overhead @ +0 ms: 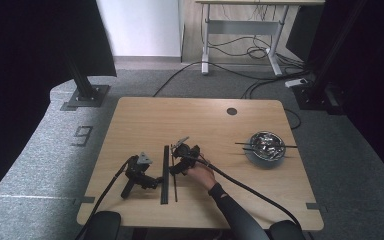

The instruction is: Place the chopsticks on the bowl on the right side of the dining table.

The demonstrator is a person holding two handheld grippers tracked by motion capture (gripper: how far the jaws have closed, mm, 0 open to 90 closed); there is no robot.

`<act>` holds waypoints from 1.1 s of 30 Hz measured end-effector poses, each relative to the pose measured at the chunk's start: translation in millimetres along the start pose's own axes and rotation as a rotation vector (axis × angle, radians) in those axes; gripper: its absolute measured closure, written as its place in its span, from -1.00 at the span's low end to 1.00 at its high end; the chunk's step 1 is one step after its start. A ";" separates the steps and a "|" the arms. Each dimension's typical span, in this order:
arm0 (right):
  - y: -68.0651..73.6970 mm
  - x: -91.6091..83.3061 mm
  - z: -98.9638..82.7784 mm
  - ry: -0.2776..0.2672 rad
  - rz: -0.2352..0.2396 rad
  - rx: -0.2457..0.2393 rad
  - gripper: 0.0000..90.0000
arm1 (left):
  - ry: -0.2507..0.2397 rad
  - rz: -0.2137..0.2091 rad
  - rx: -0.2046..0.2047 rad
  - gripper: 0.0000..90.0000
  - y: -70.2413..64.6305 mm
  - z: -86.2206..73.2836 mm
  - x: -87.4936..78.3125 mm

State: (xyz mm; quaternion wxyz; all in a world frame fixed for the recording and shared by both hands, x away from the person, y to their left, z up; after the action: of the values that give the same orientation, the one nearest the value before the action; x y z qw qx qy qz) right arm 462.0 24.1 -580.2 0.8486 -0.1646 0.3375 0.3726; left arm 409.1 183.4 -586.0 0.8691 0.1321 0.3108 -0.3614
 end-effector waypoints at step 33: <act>-45.6 -9.4 -9.0 0.028 -0.099 0.038 -0.95 | -0.003 0.001 -0.004 -1.00 -0.3 0.0 0.2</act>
State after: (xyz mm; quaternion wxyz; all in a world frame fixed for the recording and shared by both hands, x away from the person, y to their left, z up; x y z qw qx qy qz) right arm 487.2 -16.1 -578.9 0.8640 -0.1702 0.3480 0.3215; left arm 408.9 183.1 -586.1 0.8700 0.1299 0.3102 -0.3607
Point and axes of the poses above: each handheld gripper's, and its own axes: x roughly forward along the jaws, z roughly out of its top, y roughly to its left, the point moved 5 cm from there along x, roughly forward along the jaws, and after that the axes turned 10 degrees about -y, right-handed, at the moved point
